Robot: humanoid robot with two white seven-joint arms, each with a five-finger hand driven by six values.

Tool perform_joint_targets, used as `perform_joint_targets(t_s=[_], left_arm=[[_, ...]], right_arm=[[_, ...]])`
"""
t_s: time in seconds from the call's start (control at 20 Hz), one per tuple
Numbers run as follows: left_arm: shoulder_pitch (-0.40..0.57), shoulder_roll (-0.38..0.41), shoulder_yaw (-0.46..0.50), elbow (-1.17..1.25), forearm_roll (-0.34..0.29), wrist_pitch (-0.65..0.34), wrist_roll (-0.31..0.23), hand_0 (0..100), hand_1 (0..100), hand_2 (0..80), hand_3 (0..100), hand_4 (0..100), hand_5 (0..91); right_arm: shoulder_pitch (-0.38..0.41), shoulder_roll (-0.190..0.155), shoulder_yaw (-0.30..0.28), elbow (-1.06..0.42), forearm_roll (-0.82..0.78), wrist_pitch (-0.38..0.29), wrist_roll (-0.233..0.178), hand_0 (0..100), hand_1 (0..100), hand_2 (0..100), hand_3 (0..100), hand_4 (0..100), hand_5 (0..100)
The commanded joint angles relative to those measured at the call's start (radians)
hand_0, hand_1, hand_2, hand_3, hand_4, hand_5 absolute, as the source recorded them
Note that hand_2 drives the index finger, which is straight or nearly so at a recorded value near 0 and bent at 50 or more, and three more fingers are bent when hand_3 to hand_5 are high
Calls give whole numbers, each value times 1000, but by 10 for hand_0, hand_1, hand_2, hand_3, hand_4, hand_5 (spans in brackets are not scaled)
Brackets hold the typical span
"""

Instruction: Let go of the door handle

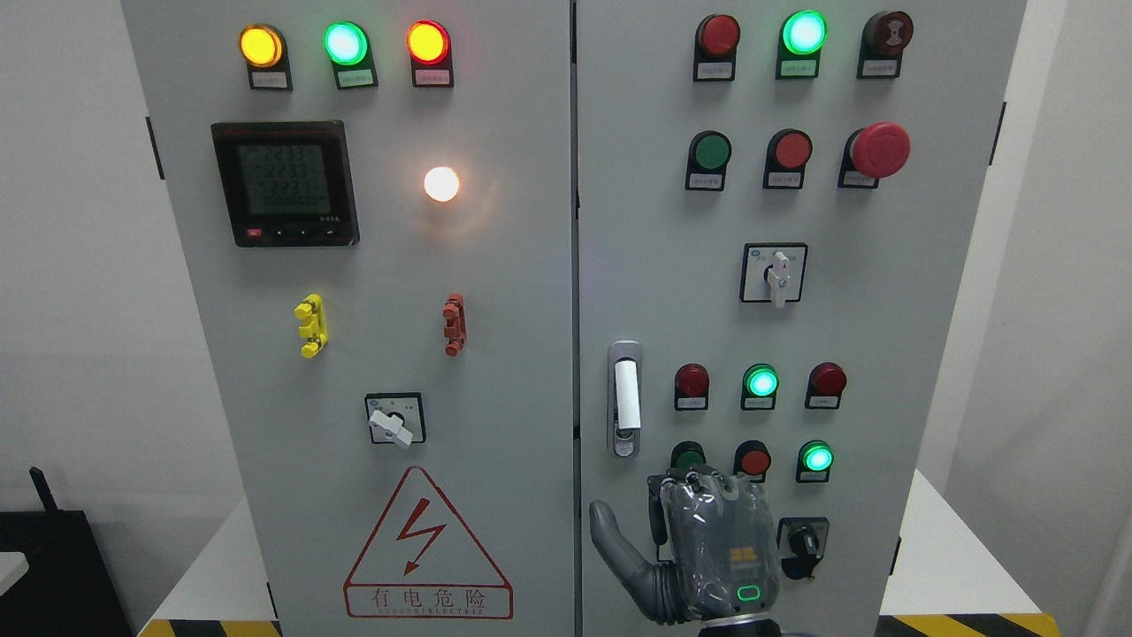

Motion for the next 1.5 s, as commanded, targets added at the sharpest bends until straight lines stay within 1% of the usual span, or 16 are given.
perform_joint_targets(t_s=[0.0, 0.05, 0.1, 0.15, 0.35, 0.5, 0.7, 0.8, 1.0, 1.45], left_arm=[[0, 1, -14, 20, 0, -1, -1, 120, 389, 0, 0, 0, 0], [0, 0, -14, 20, 0, -1, -1, 120, 389, 0, 0, 0, 0], [0, 1, -14, 20, 0, -1, -1, 120, 389, 0, 0, 0, 0], [0, 0, -14, 20, 0, -1, -1, 120, 389, 0, 0, 0, 0], [0, 0, -14, 20, 0, -1, -1, 120, 389, 0, 0, 0, 0], [0, 0, -14, 20, 0, -1, -1, 120, 389, 0, 0, 0, 0], [0, 0, -14, 20, 0, -1, -1, 120, 389, 0, 0, 0, 0], [0, 0, -14, 20, 0, -1, -1, 120, 389, 0, 0, 0, 0], [0, 1, -14, 20, 0, -1, -1, 120, 389, 0, 0, 0, 0], [0, 0, -14, 20, 0, -1, -1, 120, 389, 0, 0, 0, 0]], right_arm=[[-27, -1, -9, -2, 9, 3, -1, 283, 100, 1000, 1000, 913, 965], [-30, -2, -14, -2, 9, 3, 1, 287, 150, 1000, 1000, 912, 966], [-39, -1, -19, -1, 9, 3, 1, 289, 163, 1000, 1000, 912, 966], [-45, -1, -19, 1, 9, 3, 2, 294, 202, 1000, 1000, 912, 966], [-62, 2, -19, 14, 12, 4, 4, 298, 261, 1000, 1000, 914, 966], [-67, 4, -26, 19, 12, 4, 5, 297, 274, 1000, 1000, 914, 966], [-94, 7, -42, 27, 12, 6, 8, 291, 281, 1000, 1000, 916, 967], [-100, 7, -43, 31, 12, 26, 10, 290, 282, 1000, 1000, 916, 967], [-108, 7, -45, 34, 11, 33, 31, 291, 286, 1000, 1000, 916, 967], [-123, 7, -40, 42, 8, 35, 30, 320, 260, 1000, 1000, 917, 970]])
